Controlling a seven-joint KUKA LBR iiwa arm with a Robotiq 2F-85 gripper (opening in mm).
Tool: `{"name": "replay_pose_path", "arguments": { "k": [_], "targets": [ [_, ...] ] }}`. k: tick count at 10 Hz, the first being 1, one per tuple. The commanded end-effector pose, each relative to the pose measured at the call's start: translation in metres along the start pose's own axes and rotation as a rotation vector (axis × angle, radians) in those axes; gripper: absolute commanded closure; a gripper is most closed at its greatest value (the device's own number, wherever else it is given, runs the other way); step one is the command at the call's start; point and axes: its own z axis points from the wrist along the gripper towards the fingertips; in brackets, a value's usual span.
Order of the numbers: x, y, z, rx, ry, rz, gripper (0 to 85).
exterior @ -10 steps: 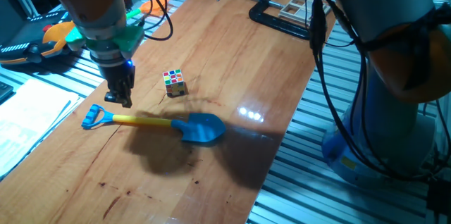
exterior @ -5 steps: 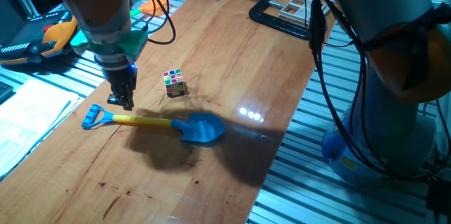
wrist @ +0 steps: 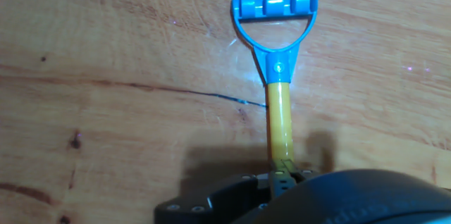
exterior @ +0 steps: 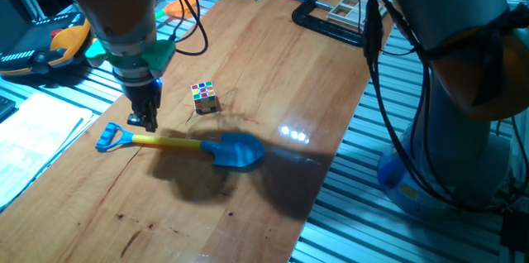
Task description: Use a shovel to scoop up an object
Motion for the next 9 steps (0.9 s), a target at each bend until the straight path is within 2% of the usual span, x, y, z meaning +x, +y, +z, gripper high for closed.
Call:
{"name": "replay_pose_path", "arguments": {
  "k": [1, 2, 3, 4, 6, 8, 9],
  "targets": [
    [0.0, -0.0001, 0.0002, -0.002, 0.011, -0.002, 68.0],
    [0.0, -0.0001, 0.0002, -0.013, 0.033, 0.014, 68.0],
    [0.0, -0.0001, 0.0002, -0.002, 0.044, 0.033, 68.0],
    [0.0, -0.0001, 0.0002, 0.022, 0.046, 0.051, 68.0],
    [0.0, -0.0001, 0.0002, 0.028, 0.047, 0.069, 68.0],
    [0.0, -0.0001, 0.0002, 0.026, 0.1, 0.05, 68.0],
    [0.0, -0.0001, 0.0002, 0.046, 0.08, 0.041, 68.0]
  ]
}}
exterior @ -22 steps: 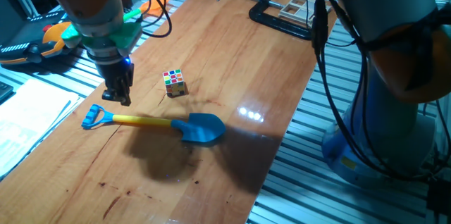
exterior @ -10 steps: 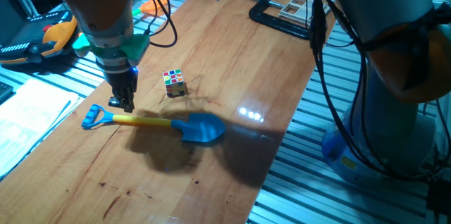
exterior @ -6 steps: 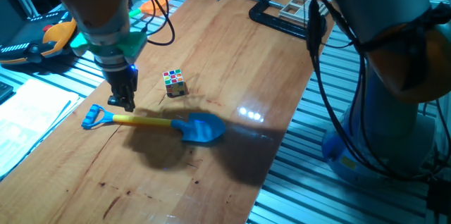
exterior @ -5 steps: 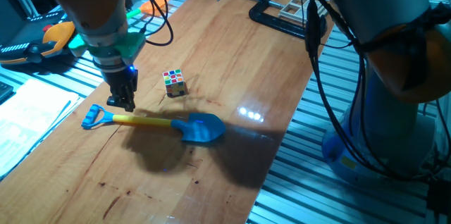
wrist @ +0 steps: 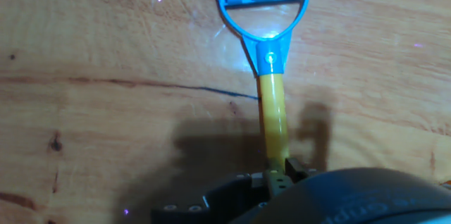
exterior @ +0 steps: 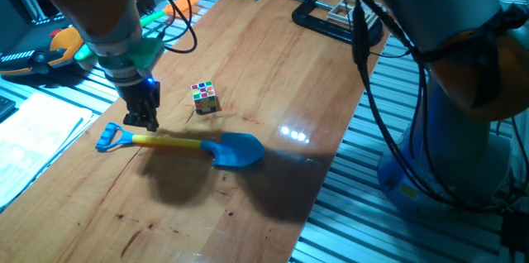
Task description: Use a shovel to scoop up an object
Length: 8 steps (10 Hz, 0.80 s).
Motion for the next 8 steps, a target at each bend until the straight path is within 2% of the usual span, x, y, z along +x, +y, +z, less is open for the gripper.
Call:
{"name": "replay_pose_path", "arguments": {
  "k": [1, 2, 5, 8],
  "targets": [
    [0.0, 0.001, 0.0, 0.008, 0.001, -0.006, 68.0],
    [-0.002, 0.001, 0.005, 0.013, 0.01, -0.012, 68.0],
    [-0.01, -0.002, 0.026, 0.02, 0.011, -0.029, 68.0],
    [-0.01, -0.006, 0.03, 0.025, 0.06, -0.033, 68.0]
  ]
}}
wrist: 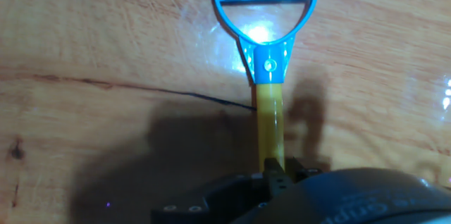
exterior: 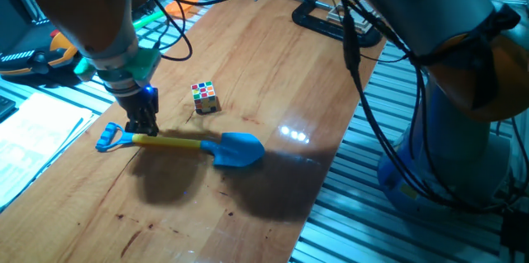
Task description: Use a shovel to scoop up an object
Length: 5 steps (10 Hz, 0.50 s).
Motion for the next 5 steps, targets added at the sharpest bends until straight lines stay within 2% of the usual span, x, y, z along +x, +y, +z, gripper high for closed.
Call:
{"name": "replay_pose_path", "arguments": {
  "k": [1, 4, 5],
  "targets": [
    [-0.001, 0.0006, 0.0037, 0.0, 0.002, 0.003, 68.0],
    [-0.0031, 0.002, 0.0076, 0.001, 0.027, 0.005, 68.0],
    [-0.0026, 0.0017, 0.0077, 0.0, 0.03, 0.007, 51.0]
  ]
}}
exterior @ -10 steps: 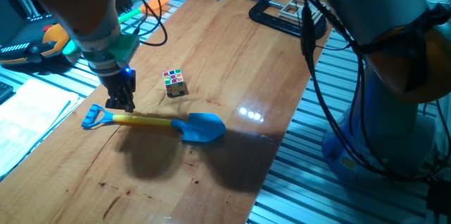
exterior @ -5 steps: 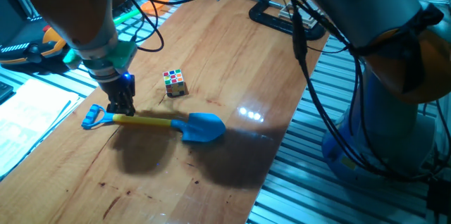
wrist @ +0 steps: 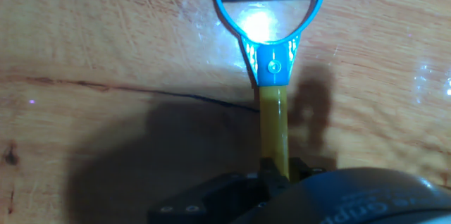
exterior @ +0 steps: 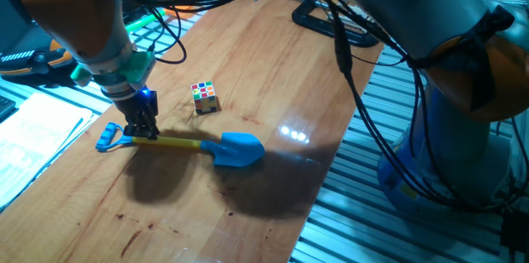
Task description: Use a shovel to scoop up an object
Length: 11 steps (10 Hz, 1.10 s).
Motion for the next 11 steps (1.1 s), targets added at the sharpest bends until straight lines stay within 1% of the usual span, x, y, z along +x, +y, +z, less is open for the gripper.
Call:
{"name": "replay_pose_path", "arguments": {
  "k": [1, 2, 3, 4, 5, 7, 11],
  "targets": [
    [0.0, 0.0, 0.0, -0.003, 0.005, 0.006, 51.0],
    [0.0, 0.001, 0.002, -0.003, 0.003, 0.009, 51.0],
    [0.001, 0.003, 0.007, -0.001, -0.004, 0.011, 51.0],
    [0.0, 0.005, 0.012, -0.001, -0.002, 0.007, 51.0],
    [-0.001, 0.006, 0.014, -0.002, 0.013, 0.002, 51.0],
    [-0.004, 0.004, 0.017, 0.002, 0.03, -0.001, 51.0],
    [-0.008, 0.003, 0.024, -0.008, 0.035, 0.0, 51.0]
  ]
}}
